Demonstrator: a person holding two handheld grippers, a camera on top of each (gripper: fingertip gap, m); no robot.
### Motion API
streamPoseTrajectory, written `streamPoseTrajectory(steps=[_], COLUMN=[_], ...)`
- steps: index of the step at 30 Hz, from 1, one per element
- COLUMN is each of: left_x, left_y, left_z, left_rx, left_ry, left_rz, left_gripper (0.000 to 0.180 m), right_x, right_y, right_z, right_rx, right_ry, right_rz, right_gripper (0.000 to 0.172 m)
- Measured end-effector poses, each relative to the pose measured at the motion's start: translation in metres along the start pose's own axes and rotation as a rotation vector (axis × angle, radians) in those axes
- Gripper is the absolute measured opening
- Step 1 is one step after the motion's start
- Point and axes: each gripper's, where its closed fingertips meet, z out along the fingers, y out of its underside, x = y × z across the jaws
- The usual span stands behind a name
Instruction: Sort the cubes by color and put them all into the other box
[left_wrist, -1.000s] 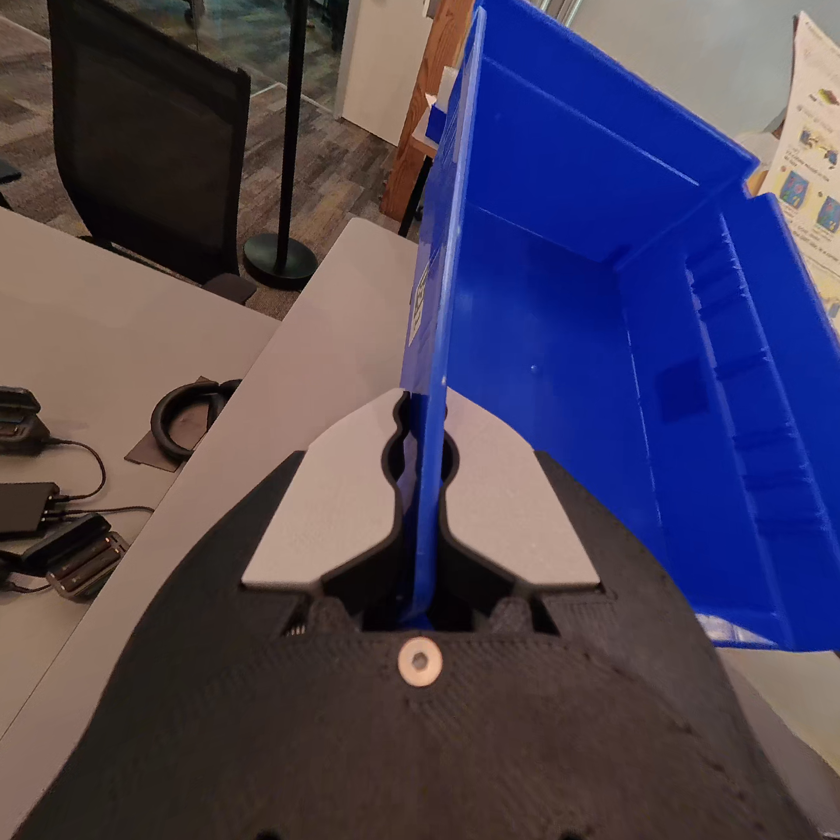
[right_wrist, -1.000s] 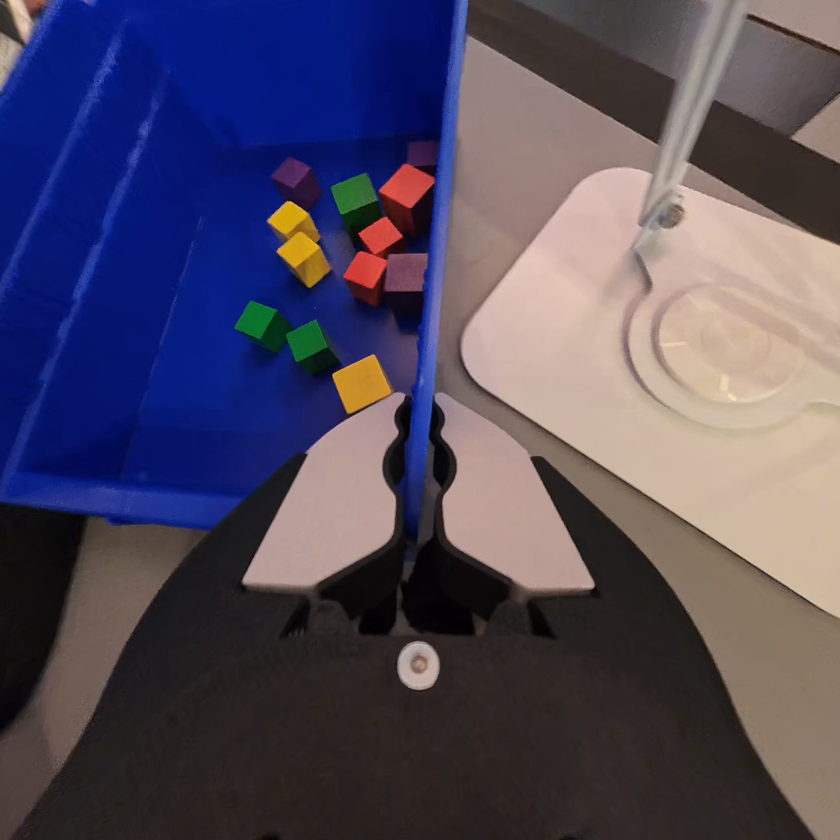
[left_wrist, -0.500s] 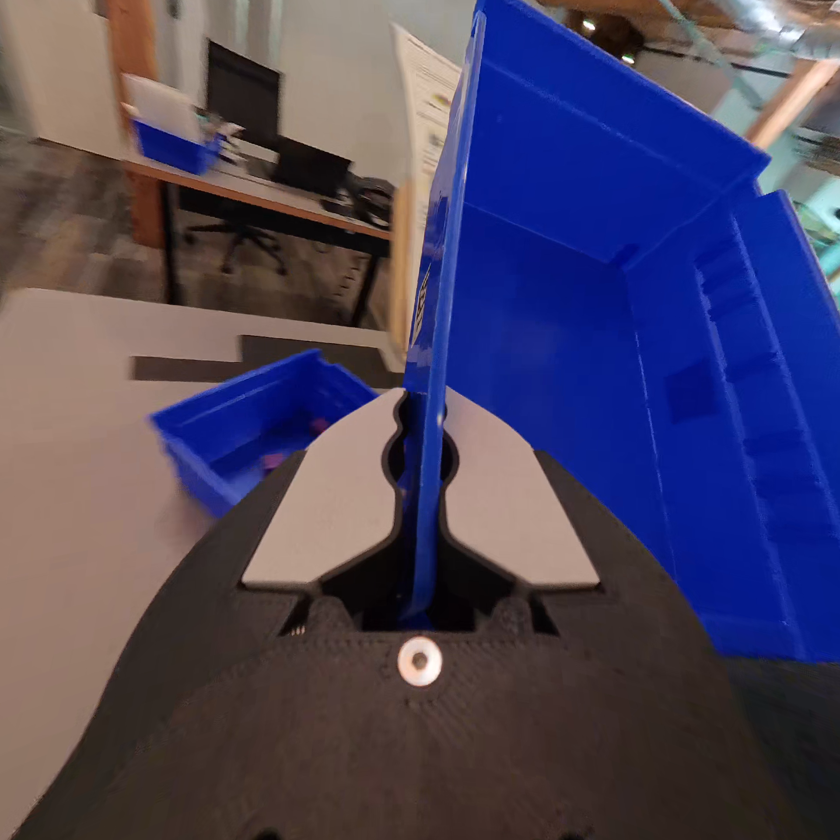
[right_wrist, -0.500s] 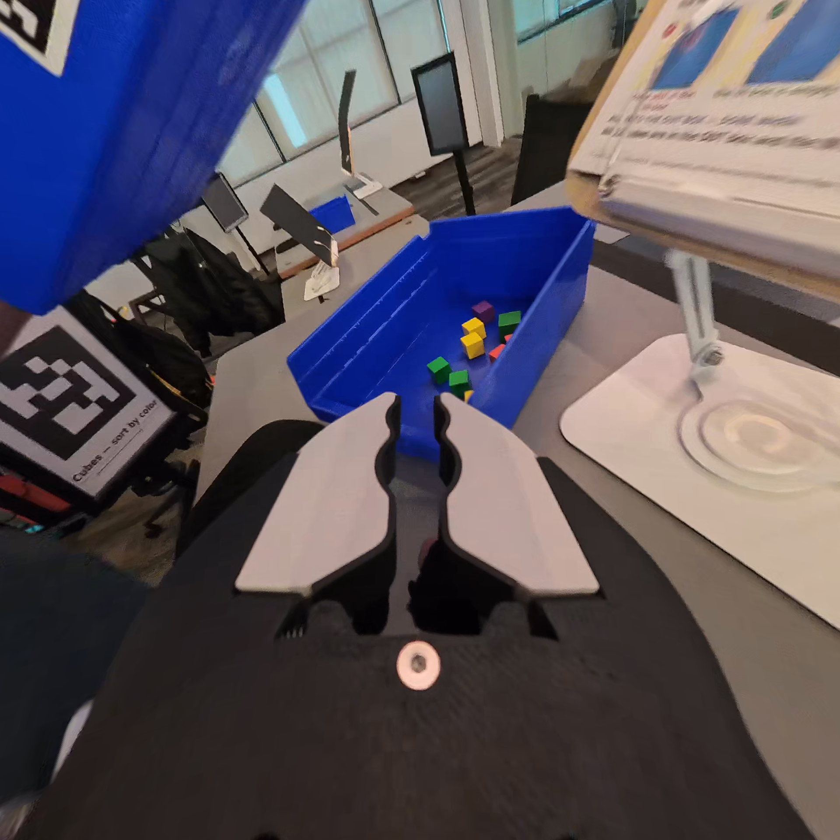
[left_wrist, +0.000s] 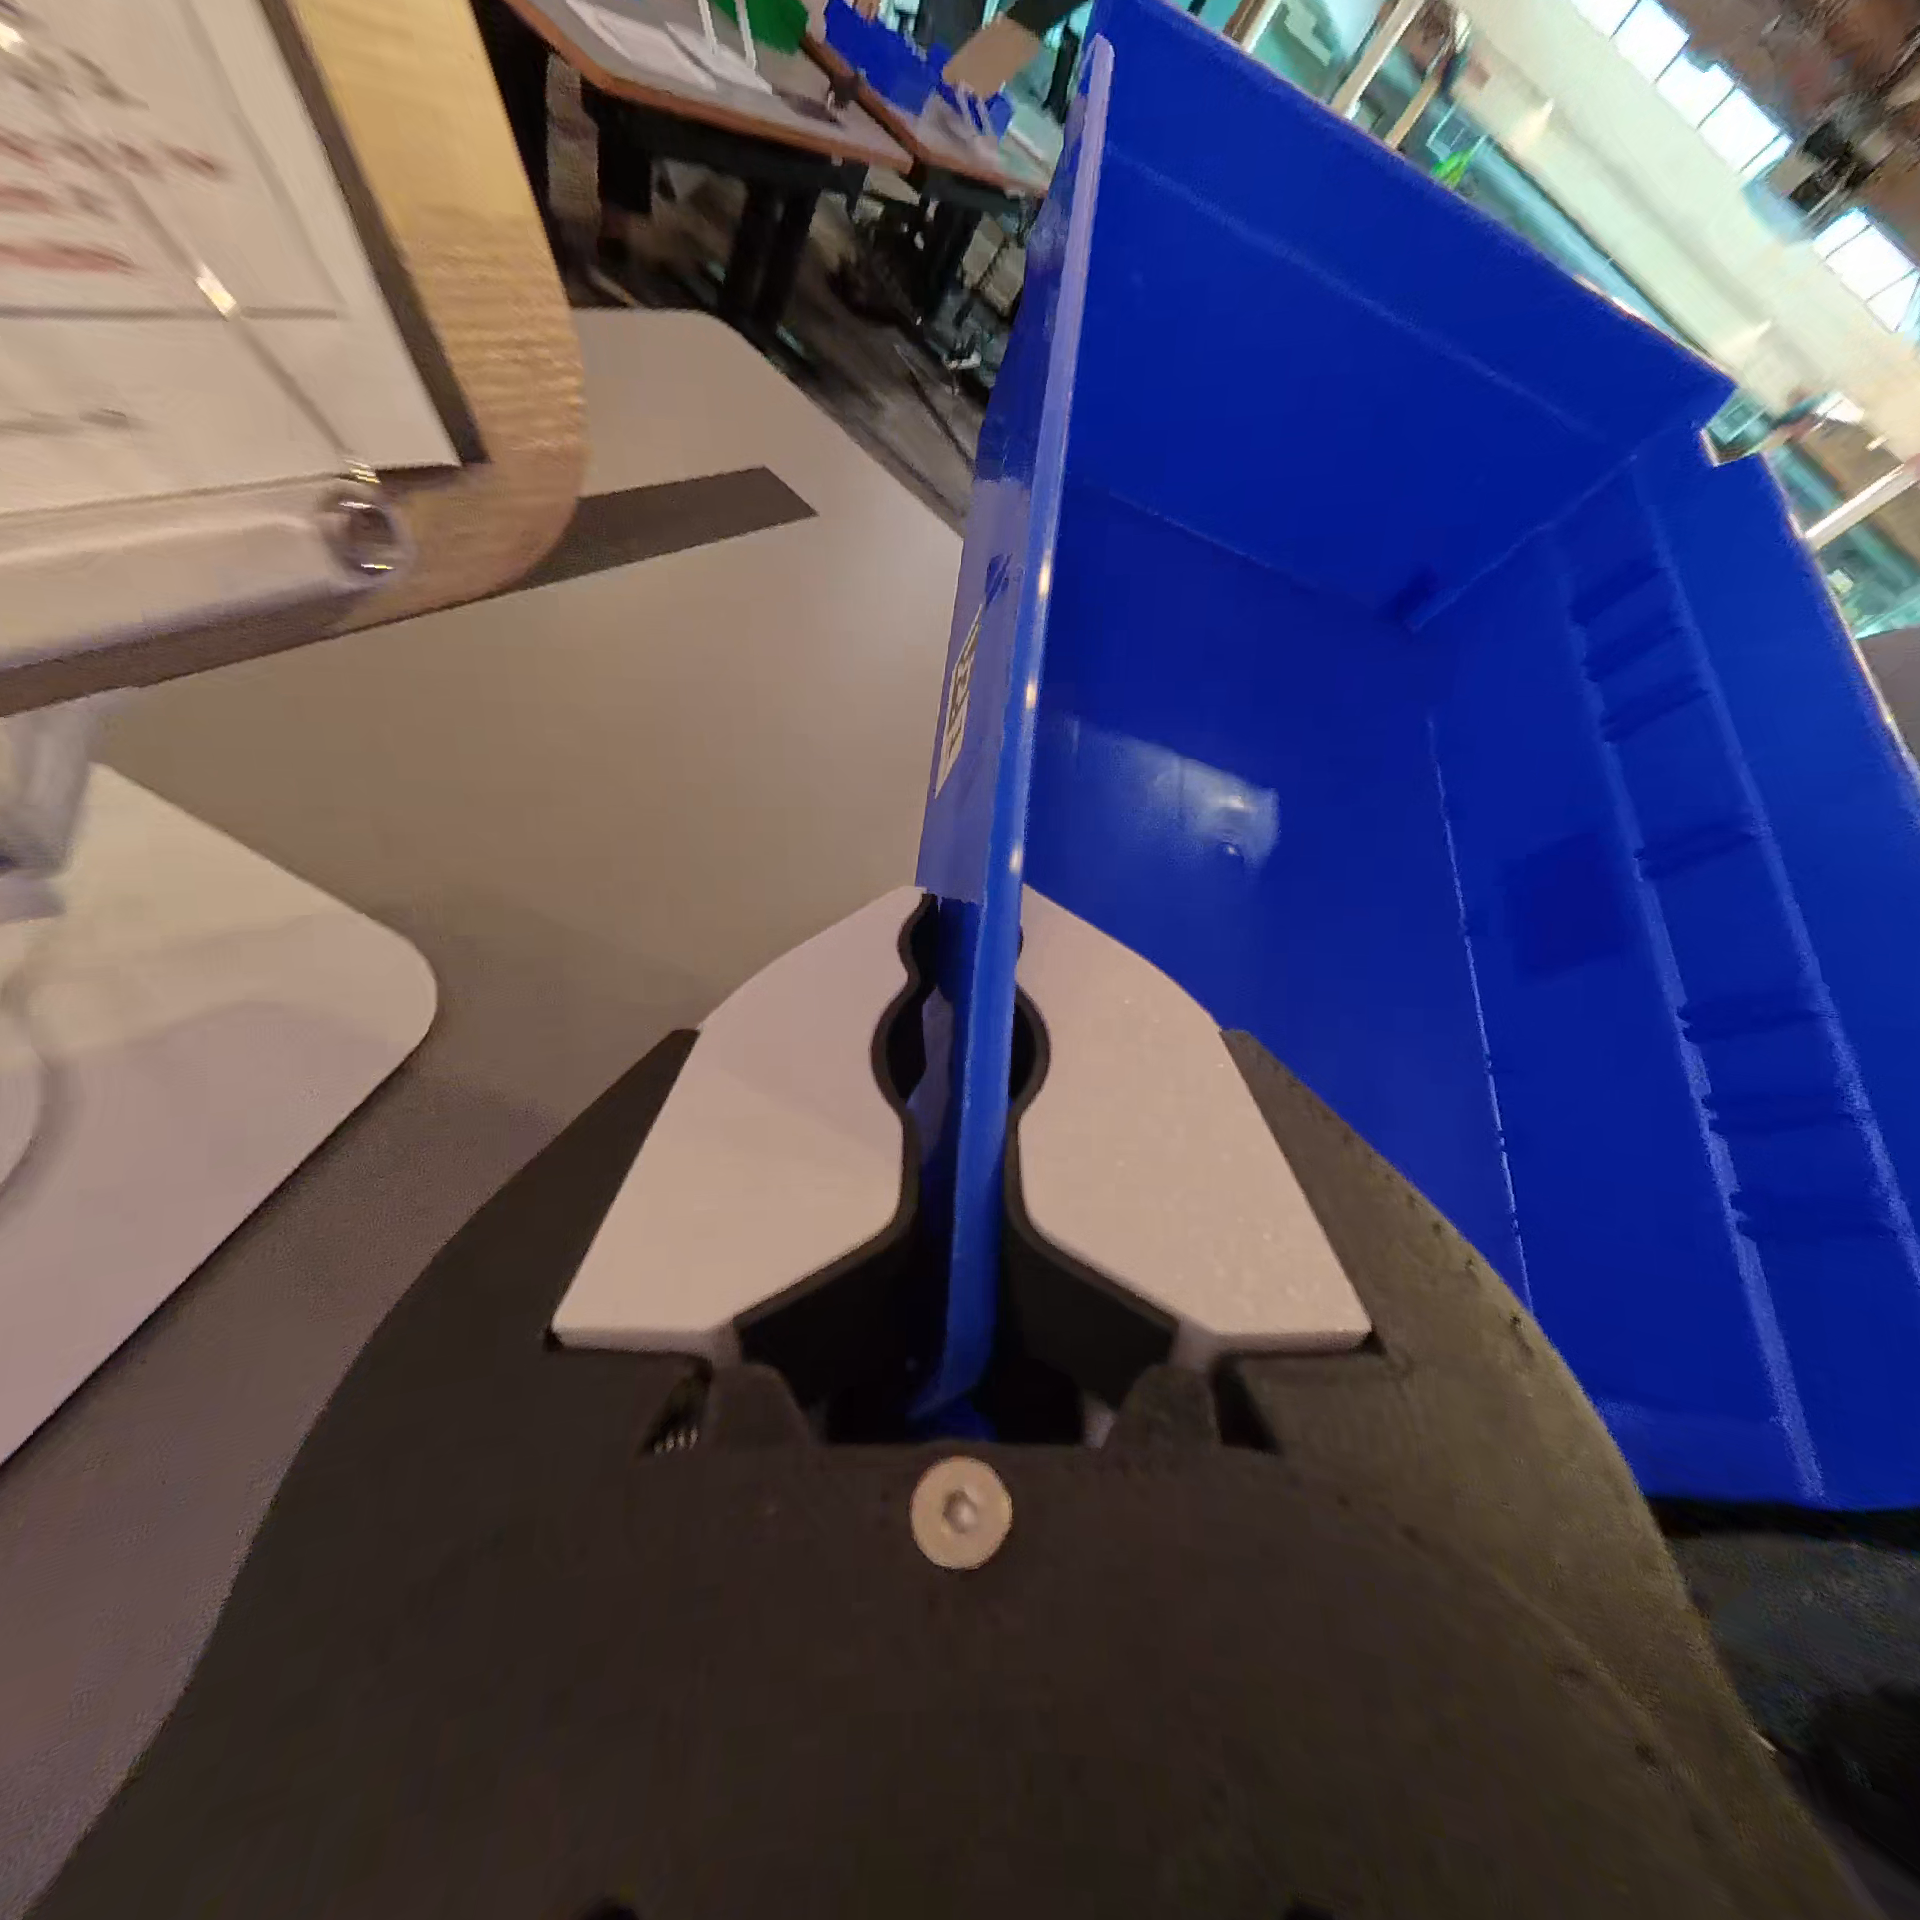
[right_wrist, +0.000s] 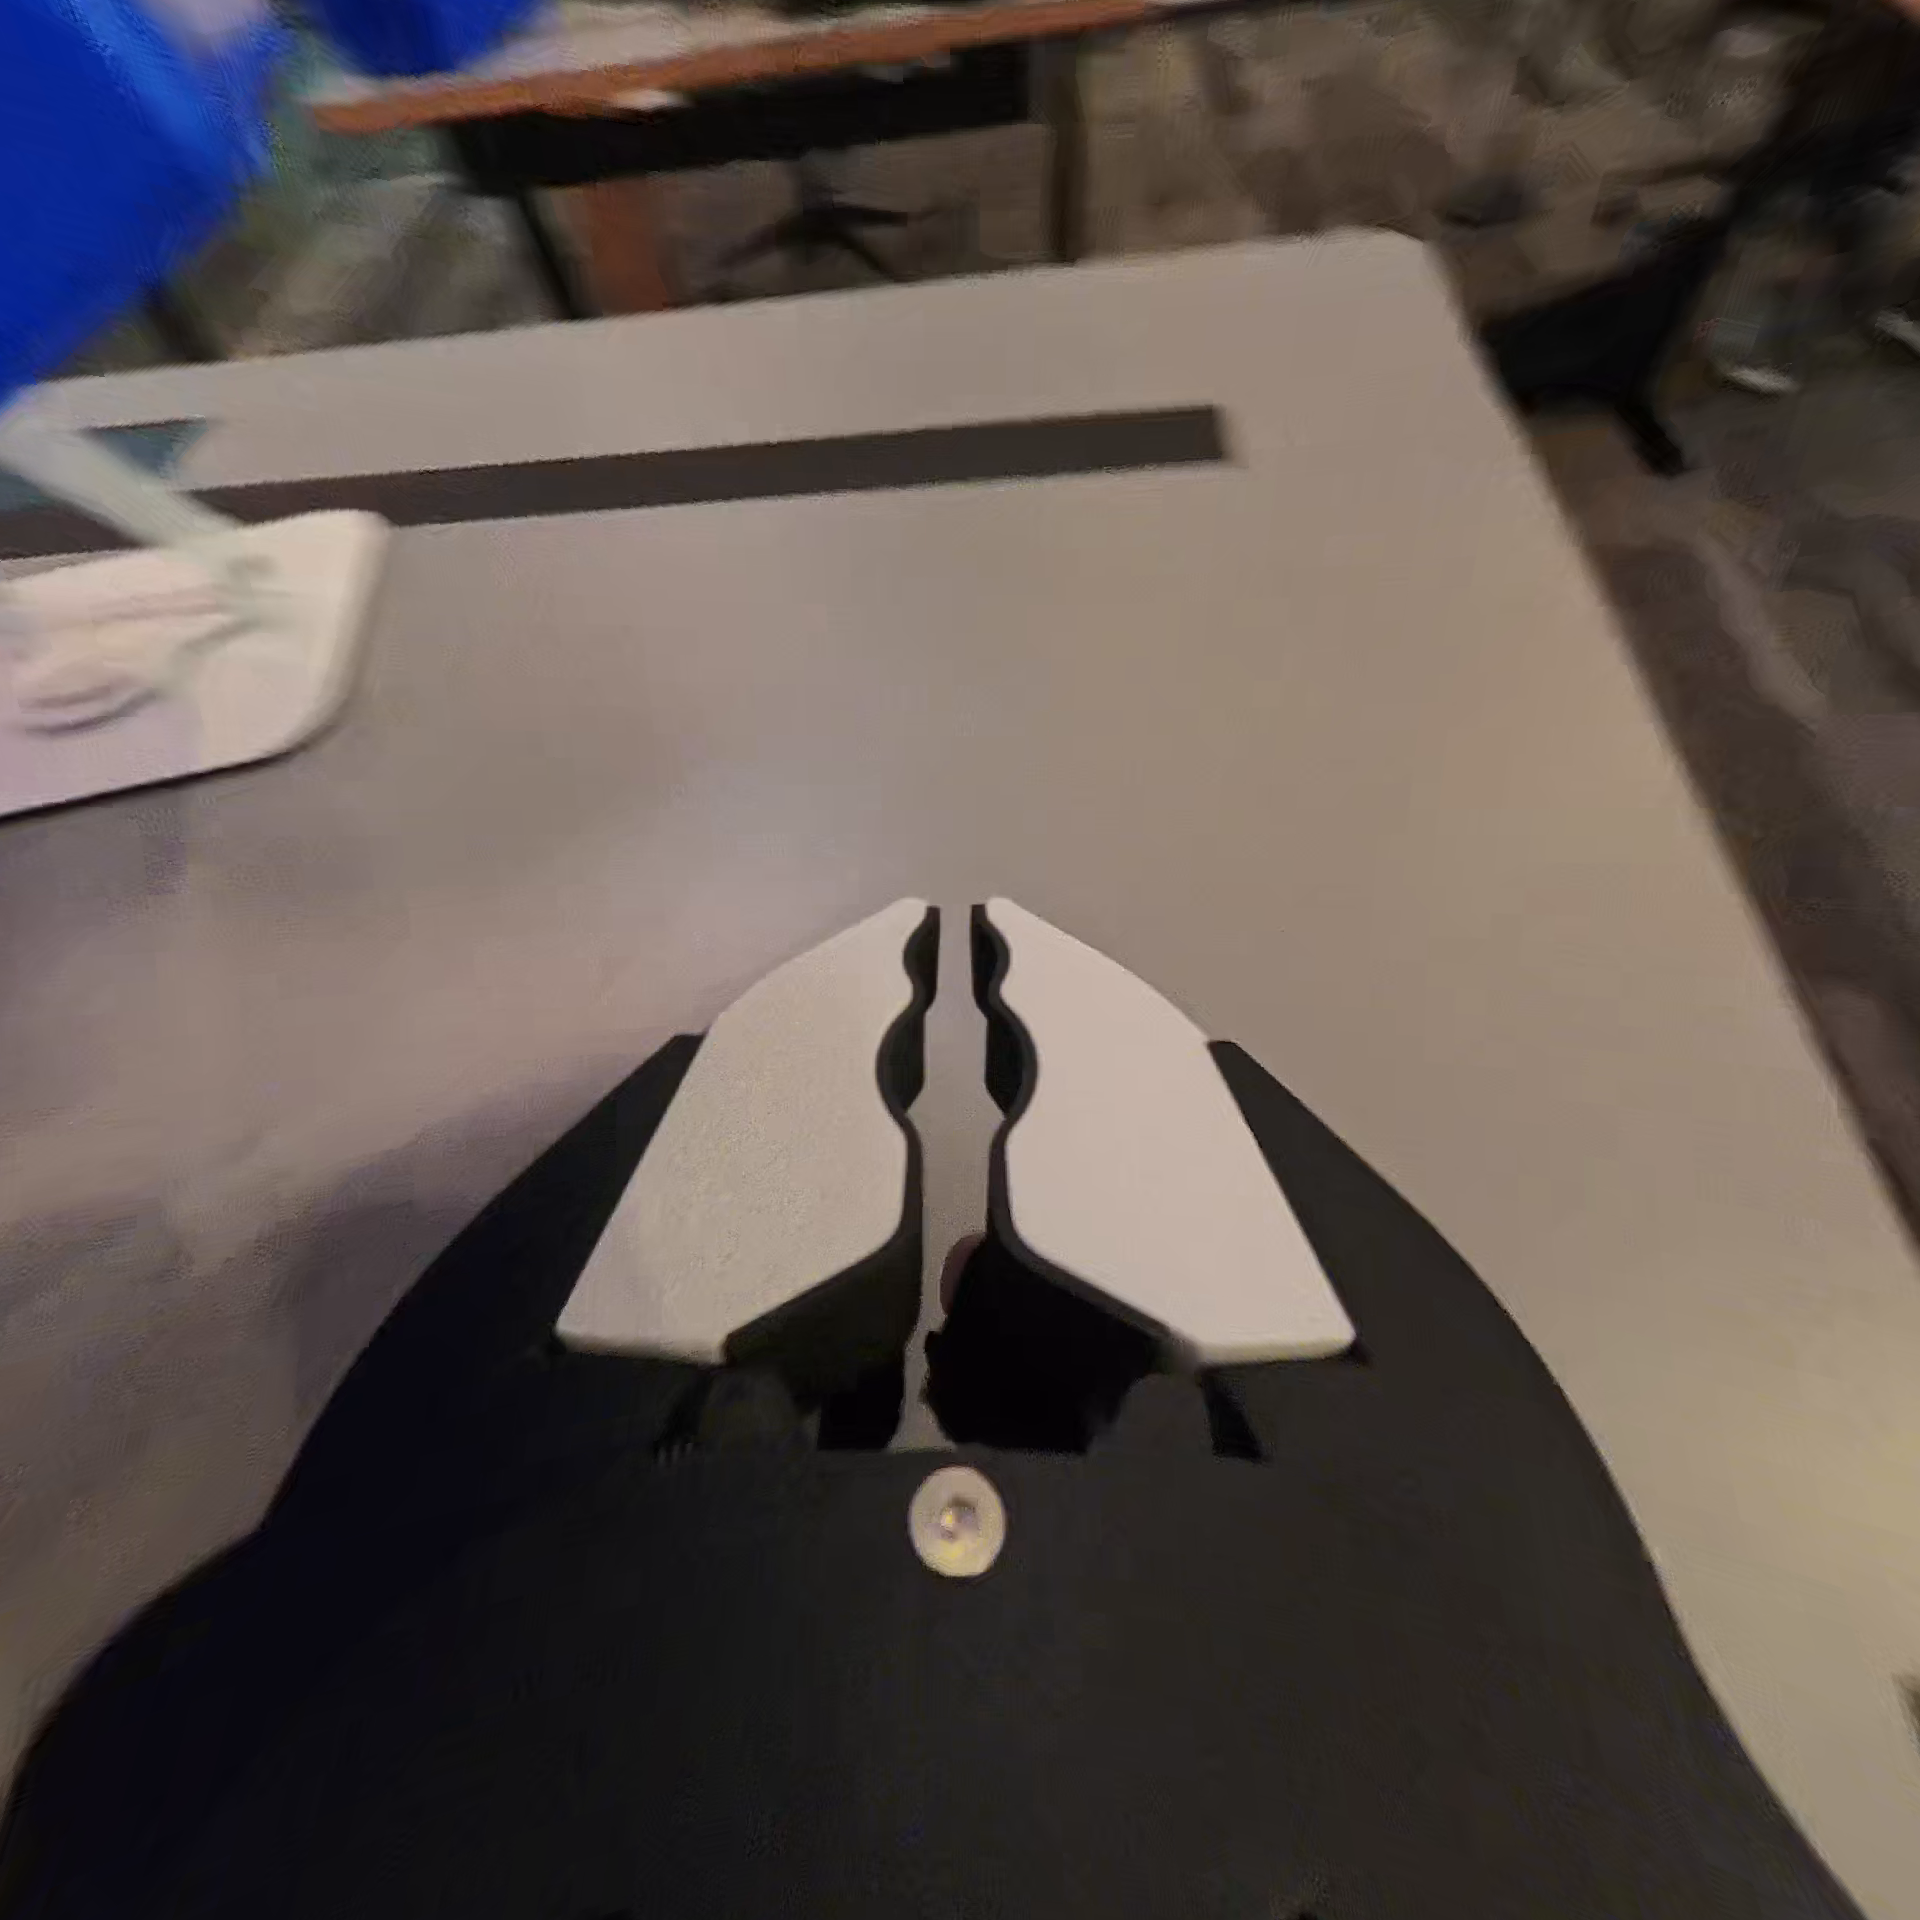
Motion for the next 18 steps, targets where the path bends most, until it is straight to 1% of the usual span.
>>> streamPoseTrajectory(steps=[2,3,5,7,8,11,14,16,18], left_x=[-0.006,-0.01,-0.019,-0.03,-0.035,-0.049,-0.058,-0.062,-0.065], left_y=[0.008,0.012,0.018,0.022,0.024,0.029,0.033,0.036,0.039], left_z=[0.039,0.057,0.088,0.115,0.126,0.154,0.171,0.178,0.182], left_rx=[-0.04,-0.055,-0.064,-0.072,-0.076,-0.085,-0.09,-0.094,-0.088], left_ry=[-0.029,-0.042,-0.095,-0.128,-0.146,-0.195,-0.242,-0.254,-0.258], left_rz=[0.022,0.019,0.049,0.05,0.052,0.053,0.085,0.088,0.079], left_gripper=[0.008,0.008,0.008,0.008,0.008,0.008,0.009,0.009,0.009], right_x=[0.05,0.068,0.092,0.102,0.102,0.09,0.064,0.045,0.031], right_y=[0.011,0.017,0.028,0.035,0.038,0.04,0.036,0.028,0.019], right_z=[-0.02,-0.03,-0.045,-0.054,-0.056,-0.055,-0.05,-0.048,-0.05], right_rx=[0.009,0.017,0.017,0.023,0.028,0.044,0.074,0.113,0.179], right_ry=[0.159,0.224,0.308,0.344,0.344,0.311,0.241,0.189,0.173], right_rz=[0.075,0.098,0.132,0.154,0.164,0.187,0.202,0.183,0.178], right_gripper=[0.007,0.008,0.012,0.016,0.02,0.023,0.025,0.035,0.043])
